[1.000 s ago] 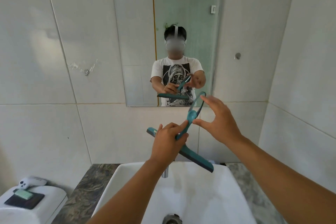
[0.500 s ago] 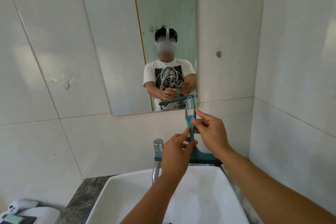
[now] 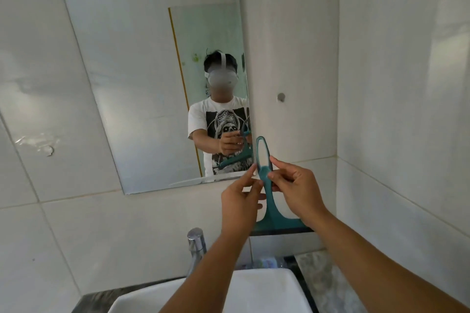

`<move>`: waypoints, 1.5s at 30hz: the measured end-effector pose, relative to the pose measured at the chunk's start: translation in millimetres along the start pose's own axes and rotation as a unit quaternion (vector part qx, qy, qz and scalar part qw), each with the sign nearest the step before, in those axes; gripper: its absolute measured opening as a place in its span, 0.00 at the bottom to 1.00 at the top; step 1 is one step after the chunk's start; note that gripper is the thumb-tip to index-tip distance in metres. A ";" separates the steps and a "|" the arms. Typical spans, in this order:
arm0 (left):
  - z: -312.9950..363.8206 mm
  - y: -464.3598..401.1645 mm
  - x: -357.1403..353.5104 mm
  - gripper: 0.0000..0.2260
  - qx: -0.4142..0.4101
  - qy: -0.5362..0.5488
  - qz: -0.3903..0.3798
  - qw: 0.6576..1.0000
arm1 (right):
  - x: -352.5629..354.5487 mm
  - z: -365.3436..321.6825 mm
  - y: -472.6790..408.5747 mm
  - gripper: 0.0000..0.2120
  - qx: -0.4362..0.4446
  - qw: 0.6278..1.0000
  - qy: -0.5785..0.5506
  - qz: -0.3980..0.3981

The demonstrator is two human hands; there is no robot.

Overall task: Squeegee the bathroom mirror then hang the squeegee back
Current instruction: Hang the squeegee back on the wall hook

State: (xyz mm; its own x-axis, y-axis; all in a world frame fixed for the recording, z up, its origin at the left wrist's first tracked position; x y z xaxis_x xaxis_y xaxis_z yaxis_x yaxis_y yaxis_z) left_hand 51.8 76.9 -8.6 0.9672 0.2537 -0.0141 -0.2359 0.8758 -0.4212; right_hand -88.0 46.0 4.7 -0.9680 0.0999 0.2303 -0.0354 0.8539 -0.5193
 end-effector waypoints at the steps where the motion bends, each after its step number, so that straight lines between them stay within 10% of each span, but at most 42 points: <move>1: 2.6 -4.4 -1.1 0.18 -0.003 0.006 -0.005 1.000 | 1.0 -0.9 -3.2 0.20 0.005 1.000 0.003 -0.001; 45: -32.6 -153.0 -100.3 0.21 -0.127 -0.028 0.030 0.991 | 45.1 69.5 -160.8 0.17 0.101 0.983 0.055 0.140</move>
State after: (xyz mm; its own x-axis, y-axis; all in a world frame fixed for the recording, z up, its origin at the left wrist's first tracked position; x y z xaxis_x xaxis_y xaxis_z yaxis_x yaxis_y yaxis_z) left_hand -6.1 -95.9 27.7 0.9434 0.3316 0.0014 -0.2553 0.7288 -0.6353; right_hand -143.2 -122.3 41.4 -0.9144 0.3809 0.1372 0.1690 0.6671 -0.7255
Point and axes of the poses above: each hand's wrist, its own y-axis away from the middle knuckle, its own x-axis out of the back of the hand, z = x × y, the point moved 5 cm from there along -y, towards the middle knuckle, and after that the axes turned 8 degrees about y, right-handed, at the moved point
